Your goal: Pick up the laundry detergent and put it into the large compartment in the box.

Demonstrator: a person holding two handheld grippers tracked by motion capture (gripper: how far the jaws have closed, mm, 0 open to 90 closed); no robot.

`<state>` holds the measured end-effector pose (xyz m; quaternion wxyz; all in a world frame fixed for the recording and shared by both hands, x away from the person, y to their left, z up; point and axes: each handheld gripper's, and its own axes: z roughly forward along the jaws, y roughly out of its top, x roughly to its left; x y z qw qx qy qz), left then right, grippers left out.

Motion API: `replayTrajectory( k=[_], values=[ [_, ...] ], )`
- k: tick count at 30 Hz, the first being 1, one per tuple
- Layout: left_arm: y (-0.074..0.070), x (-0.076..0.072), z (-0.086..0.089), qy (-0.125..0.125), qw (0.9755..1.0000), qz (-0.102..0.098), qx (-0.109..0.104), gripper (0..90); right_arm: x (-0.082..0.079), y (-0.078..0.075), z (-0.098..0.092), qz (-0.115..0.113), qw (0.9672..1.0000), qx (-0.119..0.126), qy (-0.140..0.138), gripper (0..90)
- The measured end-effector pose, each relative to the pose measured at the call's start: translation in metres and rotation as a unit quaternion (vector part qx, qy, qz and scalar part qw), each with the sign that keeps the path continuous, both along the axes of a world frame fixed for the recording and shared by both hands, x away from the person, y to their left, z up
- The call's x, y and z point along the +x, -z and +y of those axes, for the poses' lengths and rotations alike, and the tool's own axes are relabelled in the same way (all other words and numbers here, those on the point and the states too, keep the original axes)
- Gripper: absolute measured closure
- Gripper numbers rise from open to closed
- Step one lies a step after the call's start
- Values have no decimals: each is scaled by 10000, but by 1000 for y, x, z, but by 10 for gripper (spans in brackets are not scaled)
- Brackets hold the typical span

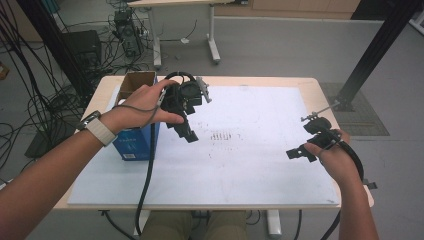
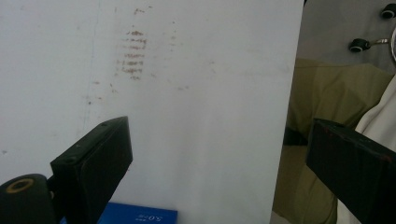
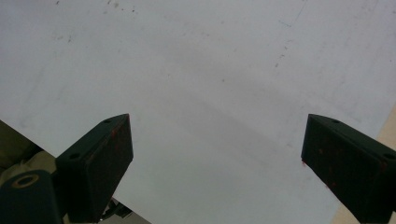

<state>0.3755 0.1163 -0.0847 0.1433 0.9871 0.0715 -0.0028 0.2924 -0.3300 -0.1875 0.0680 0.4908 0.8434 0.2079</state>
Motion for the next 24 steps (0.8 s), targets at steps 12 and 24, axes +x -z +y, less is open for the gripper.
replayTrajectory(
  k=[12,24],
  values=[
    [5,0,-1,-86,9999,-21,48,77,3,5,-2,33,10000,18,-31,87],
    [11,2,3,-151,9999,36,54,77,4,8,-1,44,10000,38,-53,86]
  ],
)
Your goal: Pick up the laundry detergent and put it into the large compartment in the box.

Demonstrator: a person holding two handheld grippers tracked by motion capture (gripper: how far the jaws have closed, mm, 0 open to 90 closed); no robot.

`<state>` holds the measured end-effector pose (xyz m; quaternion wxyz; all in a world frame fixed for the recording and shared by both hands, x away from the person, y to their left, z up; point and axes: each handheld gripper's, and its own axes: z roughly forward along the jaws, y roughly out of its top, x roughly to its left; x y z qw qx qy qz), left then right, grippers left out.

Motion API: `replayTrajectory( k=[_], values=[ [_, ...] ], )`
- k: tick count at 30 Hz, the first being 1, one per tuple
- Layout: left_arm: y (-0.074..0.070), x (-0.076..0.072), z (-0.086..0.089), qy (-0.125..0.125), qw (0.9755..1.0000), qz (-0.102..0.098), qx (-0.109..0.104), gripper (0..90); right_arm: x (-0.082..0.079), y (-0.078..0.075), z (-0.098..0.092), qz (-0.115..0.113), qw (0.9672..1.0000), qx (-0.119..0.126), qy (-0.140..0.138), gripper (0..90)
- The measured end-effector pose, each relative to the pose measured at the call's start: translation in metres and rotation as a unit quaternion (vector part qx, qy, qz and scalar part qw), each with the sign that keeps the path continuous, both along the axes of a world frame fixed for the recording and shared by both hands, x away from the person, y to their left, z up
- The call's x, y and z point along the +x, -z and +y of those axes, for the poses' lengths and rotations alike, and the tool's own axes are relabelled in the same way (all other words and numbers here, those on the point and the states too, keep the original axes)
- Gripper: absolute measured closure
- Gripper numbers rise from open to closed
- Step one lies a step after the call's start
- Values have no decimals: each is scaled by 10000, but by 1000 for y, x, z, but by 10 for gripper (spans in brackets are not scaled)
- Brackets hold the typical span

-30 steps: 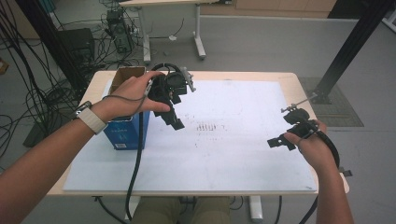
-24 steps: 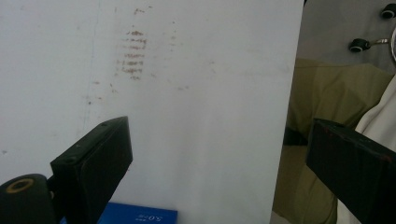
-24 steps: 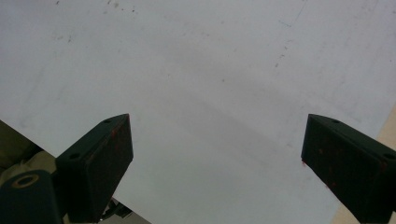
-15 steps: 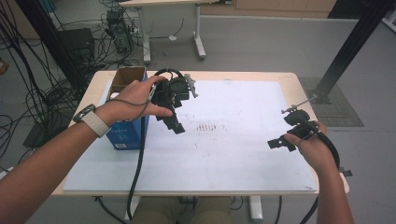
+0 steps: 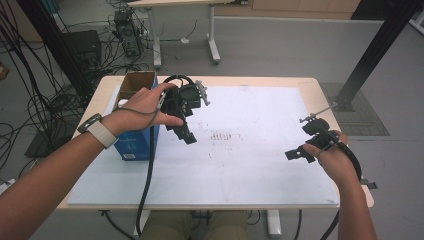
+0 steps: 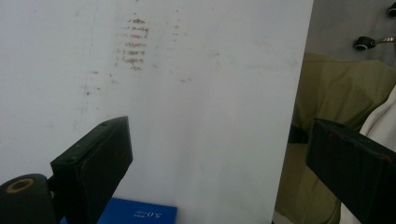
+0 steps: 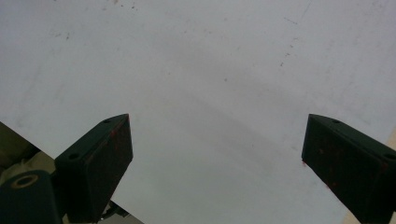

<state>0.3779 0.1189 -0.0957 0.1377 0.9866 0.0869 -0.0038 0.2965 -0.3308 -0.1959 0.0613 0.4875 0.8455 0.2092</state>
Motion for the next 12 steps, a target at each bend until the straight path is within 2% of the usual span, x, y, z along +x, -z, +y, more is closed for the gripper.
replayTrajectory(
  k=[10,12],
  values=[
    [3,5,1,-113,9999,20,-14,72,0,5,-1,27,10000,18,8,85],
    [4,8,2,-190,9997,93,-79,58,0,6,-1,26,10000,26,7,83]
  ],
)
